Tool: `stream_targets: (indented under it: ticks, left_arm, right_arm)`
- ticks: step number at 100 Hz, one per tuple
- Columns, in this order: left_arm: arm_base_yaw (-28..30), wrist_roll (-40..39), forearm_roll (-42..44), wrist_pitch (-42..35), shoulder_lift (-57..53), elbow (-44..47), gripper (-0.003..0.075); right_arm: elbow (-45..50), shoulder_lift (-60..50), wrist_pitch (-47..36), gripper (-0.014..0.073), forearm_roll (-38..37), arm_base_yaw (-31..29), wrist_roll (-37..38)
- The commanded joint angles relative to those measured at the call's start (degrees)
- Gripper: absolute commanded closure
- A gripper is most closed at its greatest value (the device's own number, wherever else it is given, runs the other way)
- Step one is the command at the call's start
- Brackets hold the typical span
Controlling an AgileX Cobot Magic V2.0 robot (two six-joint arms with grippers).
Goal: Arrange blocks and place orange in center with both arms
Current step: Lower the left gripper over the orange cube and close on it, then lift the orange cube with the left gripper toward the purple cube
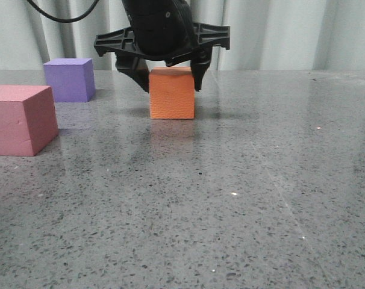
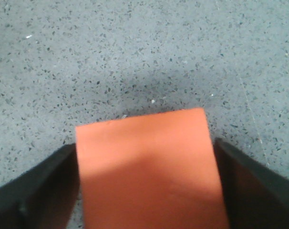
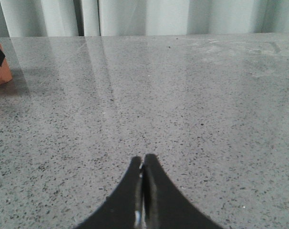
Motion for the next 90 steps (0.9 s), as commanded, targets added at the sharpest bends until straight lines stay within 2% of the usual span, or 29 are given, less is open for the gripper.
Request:
stream_targets:
  ticks: [1, 11, 21, 63, 75, 90]
  left_arm:
    - [-0.34, -0.53, 0.83, -2.33, -2.91, -1.97, 0.0333]
    - [-0.34, -0.43, 0.83, -2.23, -2.91, -1.97, 0.0447]
    - [-0.34, -0.22, 0.83, -1.91, -3.62, -1.97, 0.0496]
    - [1.02, 5.60, 3.25, -1.37, -14.97, -1.97, 0.0498]
    - [3.09, 7.35, 3.25, -0.38, -18.56, -0.47, 0.0498]
    - [8.01, 7.35, 2.23, -1.02, -23.33, 5.78, 0.0498]
  right_arm:
    - [-0.80, -1.48, -4.81, 0.0661, 0.20, -0.35, -0.31]
    - [-0.80, -1.48, -4.81, 0.0661, 0.20, -0.35, -0.31]
    - [-0.80, -1.48, -4.81, 0.0661, 0.20, -0.35, -0.31]
    - [-0.80, -1.48, -4.81, 0.0661, 0.20, -0.35, -0.31]
    - [-0.80, -1.48, -4.81, 0.0661, 0.20, -0.35, -0.31]
    - [-0.80, -1.48, -4.81, 0.0661, 0.20, -0.35, -0.31]
